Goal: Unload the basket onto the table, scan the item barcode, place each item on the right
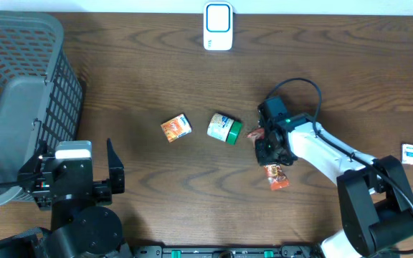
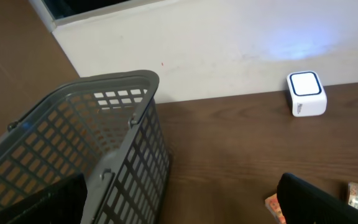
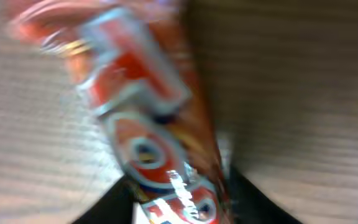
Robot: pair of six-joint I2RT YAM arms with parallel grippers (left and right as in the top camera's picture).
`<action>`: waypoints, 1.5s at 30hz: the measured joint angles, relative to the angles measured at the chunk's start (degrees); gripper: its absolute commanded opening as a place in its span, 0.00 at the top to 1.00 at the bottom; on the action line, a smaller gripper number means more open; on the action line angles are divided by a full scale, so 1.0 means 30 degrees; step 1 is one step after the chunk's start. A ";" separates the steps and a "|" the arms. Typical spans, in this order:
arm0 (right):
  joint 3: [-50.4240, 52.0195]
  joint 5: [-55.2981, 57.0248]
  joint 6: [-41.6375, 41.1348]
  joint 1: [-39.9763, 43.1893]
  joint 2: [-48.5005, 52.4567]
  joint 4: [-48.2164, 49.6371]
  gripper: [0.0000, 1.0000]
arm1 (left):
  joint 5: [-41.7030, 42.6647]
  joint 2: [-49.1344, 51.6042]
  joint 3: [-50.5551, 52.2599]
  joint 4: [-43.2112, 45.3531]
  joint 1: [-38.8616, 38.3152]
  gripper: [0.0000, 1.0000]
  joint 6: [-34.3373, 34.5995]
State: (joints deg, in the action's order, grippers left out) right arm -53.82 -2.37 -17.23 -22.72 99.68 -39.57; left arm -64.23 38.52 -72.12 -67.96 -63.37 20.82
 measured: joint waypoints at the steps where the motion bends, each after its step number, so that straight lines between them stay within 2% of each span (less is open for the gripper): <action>1: 0.0138 0.0175 -0.0029 0.0000 -0.0095 0.0233 0.77 | 0.0007 -0.0007 0.0000 0.0007 0.0000 0.02 0.0000; 3: 0.0277 0.0233 0.0015 0.0000 -0.0219 0.0423 0.89 | 0.0000 -0.0007 0.0000 0.0007 0.0000 0.02 0.0007; 10: 0.0321 -0.1559 0.0015 0.0015 -0.0291 0.0481 0.91 | 0.0000 -0.0007 0.0000 0.0007 0.0000 0.02 0.0000; 14: 0.0350 -0.5909 0.0845 0.0087 0.0015 0.0095 0.91 | 0.0000 -0.0007 0.0000 0.0007 0.0000 0.02 0.0000; 18: 0.0357 -1.1358 0.2521 0.0729 0.0699 -0.1625 0.90 | 0.0000 -0.0007 0.0000 0.0000 0.0000 0.02 0.0000; 21: 0.0291 -1.4651 0.3781 0.1676 0.0736 -0.2761 0.94 | 0.0000 -0.0007 0.0000 0.0000 0.0000 0.02 0.0000; 28: 0.0160 -2.1580 0.7410 0.4291 0.0743 -0.4087 0.91 | 0.0007 -0.0007 0.0000 0.0007 0.0000 0.02 0.0000; 32: 0.0138 -2.5012 0.8714 0.4539 0.0743 -0.3279 0.87 | 0.0000 -0.0007 0.0000 0.0000 0.0000 0.02 0.0000; 39: 0.0087 -2.7562 0.7817 0.4539 0.0743 -0.0729 0.79 | 0.0000 -0.0007 0.0000 0.0007 0.0000 0.02 0.0000; 45: 0.0073 -2.8086 0.9187 0.4524 0.0743 0.2543 0.82 | 0.0000 -0.0007 0.0000 0.0000 0.0000 0.02 0.0000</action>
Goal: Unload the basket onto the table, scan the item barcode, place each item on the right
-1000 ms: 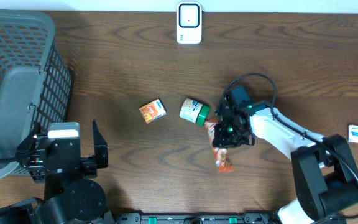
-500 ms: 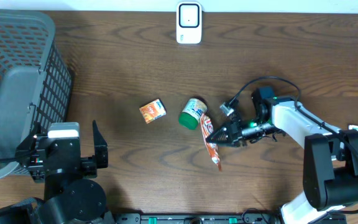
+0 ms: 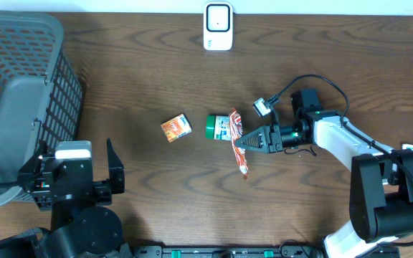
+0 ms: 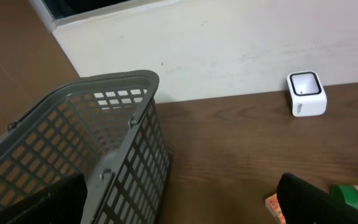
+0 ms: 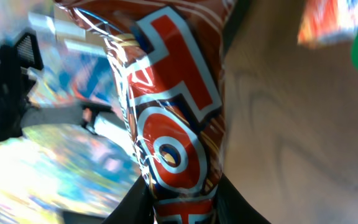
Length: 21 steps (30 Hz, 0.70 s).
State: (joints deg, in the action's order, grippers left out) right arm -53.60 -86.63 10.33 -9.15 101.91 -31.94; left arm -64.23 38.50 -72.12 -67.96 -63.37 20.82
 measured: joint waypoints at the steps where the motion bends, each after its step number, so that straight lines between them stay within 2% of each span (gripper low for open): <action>1: -0.0007 -0.0022 0.0452 -0.0036 0.0000 0.0510 0.83 | 0.0007 0.0000 0.0000 0.0007 0.0000 0.02 0.0000; 8: -0.0022 -0.0204 0.3687 -0.1173 0.0000 0.4095 0.88 | 0.0007 0.0000 0.0000 0.0015 0.0000 0.02 0.0000; 10: -0.0022 -0.0248 0.4102 -0.1785 0.0000 0.5282 0.88 | 0.0007 0.0000 0.0000 0.0015 0.0000 0.02 0.0007; 16: -0.0029 -0.0291 0.4852 -0.3883 0.0000 0.8582 0.97 | 0.0007 0.0007 0.0000 0.0015 0.0000 0.02 0.0007; 20: -0.0029 -0.0306 0.5005 -0.4932 0.0000 0.9843 0.90 | 0.0007 0.0007 0.0000 0.0007 0.0000 0.02 0.0007; 21: -0.0029 -0.0321 0.5034 -0.5115 0.0000 1.0163 0.81 | 0.0007 0.0000 0.0000 0.0007 0.0000 0.02 0.0007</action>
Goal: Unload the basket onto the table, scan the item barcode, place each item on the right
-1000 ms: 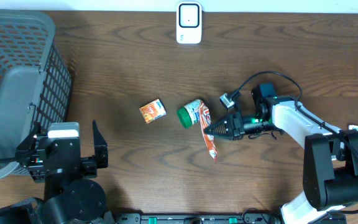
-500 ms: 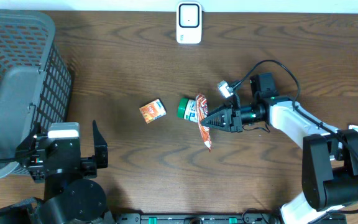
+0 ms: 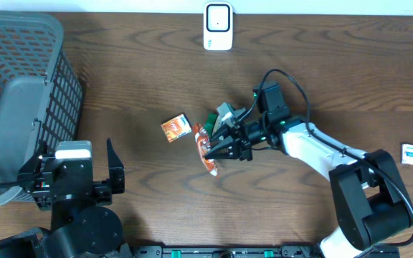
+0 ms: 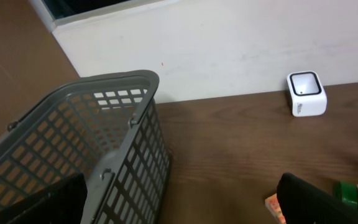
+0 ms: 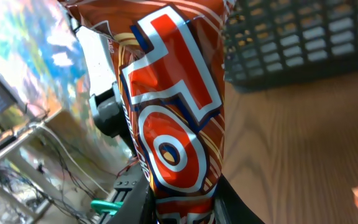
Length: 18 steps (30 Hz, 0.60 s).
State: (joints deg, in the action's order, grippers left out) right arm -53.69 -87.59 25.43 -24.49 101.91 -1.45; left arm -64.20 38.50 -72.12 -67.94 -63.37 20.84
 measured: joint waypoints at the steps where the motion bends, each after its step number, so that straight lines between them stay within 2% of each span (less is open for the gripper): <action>1: 0.0000 -0.0015 0.0015 -0.0131 0.0000 0.0284 0.74 | 0.0000 0.0000 0.0000 0.0000 0.0000 0.02 -0.0007; 4: 0.0000 -0.0044 0.0146 -0.0321 0.0000 0.0714 0.61 | -0.0007 0.0000 0.0000 -0.0007 0.0000 0.02 -0.0007; 5: 0.0000 -0.0073 0.0153 -0.0313 0.0000 0.0736 0.49 | -0.0007 0.0000 0.0000 0.0000 0.0000 0.02 -0.0007; 7: -0.0007 -0.0080 0.0189 -0.0306 0.0000 0.0780 0.39 | -0.0007 0.0007 0.0000 -0.0007 0.0000 0.02 -0.0007; 10: -0.0015 -0.0080 0.0153 -0.0051 0.0000 0.0685 0.31 | -0.0007 0.0007 0.0000 0.0000 0.0000 0.02 -0.0007; 18: -0.0022 0.0051 -0.0962 0.0503 0.0903 0.0583 0.01 | -0.0007 0.0000 0.0000 0.0000 0.0000 0.02 -0.0007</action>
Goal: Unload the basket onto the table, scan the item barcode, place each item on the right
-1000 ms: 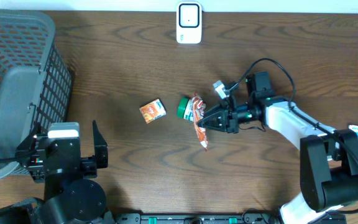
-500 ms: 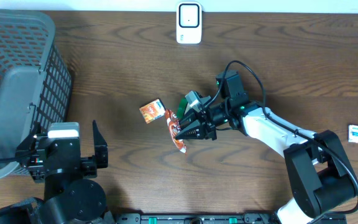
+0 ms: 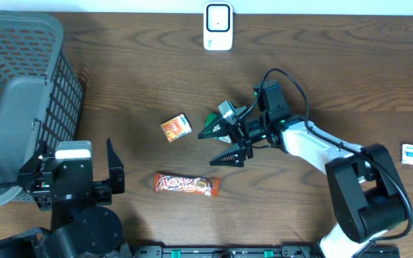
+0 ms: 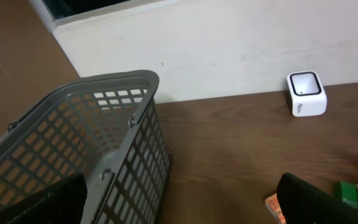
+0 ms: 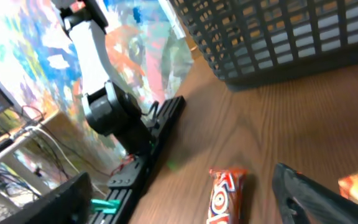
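An orange-red candy bar [image 3: 187, 184] lies flat on the wooden table [image 3: 300, 72], near the front and left of centre. In the right wrist view the candy bar [image 5: 225, 196] lies just ahead of the fingers. My right gripper [image 3: 212, 148] hangs open above and to the right of it, holding nothing. The white barcode scanner [image 3: 218, 26] stands at the far edge, and the scanner [image 4: 306, 93] also shows in the left wrist view. My left gripper [image 3: 72, 166] stands open at the front left, with its fingers [image 4: 319, 198] empty.
A grey mesh basket [image 3: 16, 86] fills the left side. A small orange box [image 3: 176, 127] lies left of the right gripper, and a green can [image 3: 212, 118] is partly hidden behind it. A white card lies at the right edge.
My right gripper has opened and let go of the candy bar. The bar was held up near the orange box and now lies flat on the table, further forward and left.
My right gripper was down on the candy bar right of the green can. Then it held the bar up beside the can, then further left near the orange box. Now the bar lies on the table and the gripper is open. The left arm stayed still.
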Robot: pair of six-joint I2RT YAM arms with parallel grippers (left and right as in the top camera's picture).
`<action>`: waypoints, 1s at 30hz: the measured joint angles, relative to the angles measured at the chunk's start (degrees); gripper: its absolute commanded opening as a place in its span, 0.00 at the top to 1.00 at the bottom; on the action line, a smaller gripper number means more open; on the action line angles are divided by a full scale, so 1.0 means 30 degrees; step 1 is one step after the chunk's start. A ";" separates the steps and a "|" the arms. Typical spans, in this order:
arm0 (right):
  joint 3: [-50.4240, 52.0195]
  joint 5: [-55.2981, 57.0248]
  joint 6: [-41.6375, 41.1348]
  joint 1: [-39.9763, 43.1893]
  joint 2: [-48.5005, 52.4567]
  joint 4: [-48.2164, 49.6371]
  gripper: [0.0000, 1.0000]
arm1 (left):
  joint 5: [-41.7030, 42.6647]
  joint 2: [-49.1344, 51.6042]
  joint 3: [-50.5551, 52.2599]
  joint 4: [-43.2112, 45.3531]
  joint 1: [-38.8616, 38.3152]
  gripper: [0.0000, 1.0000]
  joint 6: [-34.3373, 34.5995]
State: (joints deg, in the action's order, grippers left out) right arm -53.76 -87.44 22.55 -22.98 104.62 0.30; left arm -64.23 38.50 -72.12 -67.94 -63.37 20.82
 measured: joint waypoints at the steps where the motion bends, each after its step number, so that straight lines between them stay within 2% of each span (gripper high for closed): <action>1: 0.0007 0.0087 -0.0357 0.0029 0.0058 0.0073 0.01 | 0.0000 0.0000 0.0000 -0.0007 0.0000 0.02 0.0000; 8: -0.0015 0.1326 -0.5297 0.0328 0.0109 0.0845 0.01 | 0.0000 0.0000 0.0000 0.0000 0.0000 0.02 0.0007; 13: -0.0058 0.5625 -0.7832 -0.0896 0.0109 -0.0765 0.01 | 0.0000 0.0000 0.0000 0.0000 0.0000 0.02 0.0000; 15: -0.0058 0.7322 -0.8051 -0.1712 0.0109 -0.1530 0.01 | 0.0000 0.0000 0.0000 -0.0007 0.0000 0.02 0.0000; 22: -0.0080 1.3158 -0.8327 -0.5064 0.0109 -0.3818 0.16 | 0.0000 0.0000 0.0000 0.0000 0.0000 0.02 0.0007; 26: -0.0459 1.6990 -0.8313 -0.6229 0.0109 -0.6091 0.16 | 0.0000 0.0000 0.0000 -0.0007 0.0000 0.02 0.0000; 30: -0.1625 2.0312 -0.7402 -0.7373 0.0073 -0.7694 0.12 | 0.0000 0.0007 0.0000 -0.0007 0.0000 0.02 0.0000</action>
State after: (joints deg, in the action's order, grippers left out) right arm -58.63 -26.50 0.34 -45.10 104.84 -22.79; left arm -64.23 38.52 -72.12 -67.96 -63.37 20.82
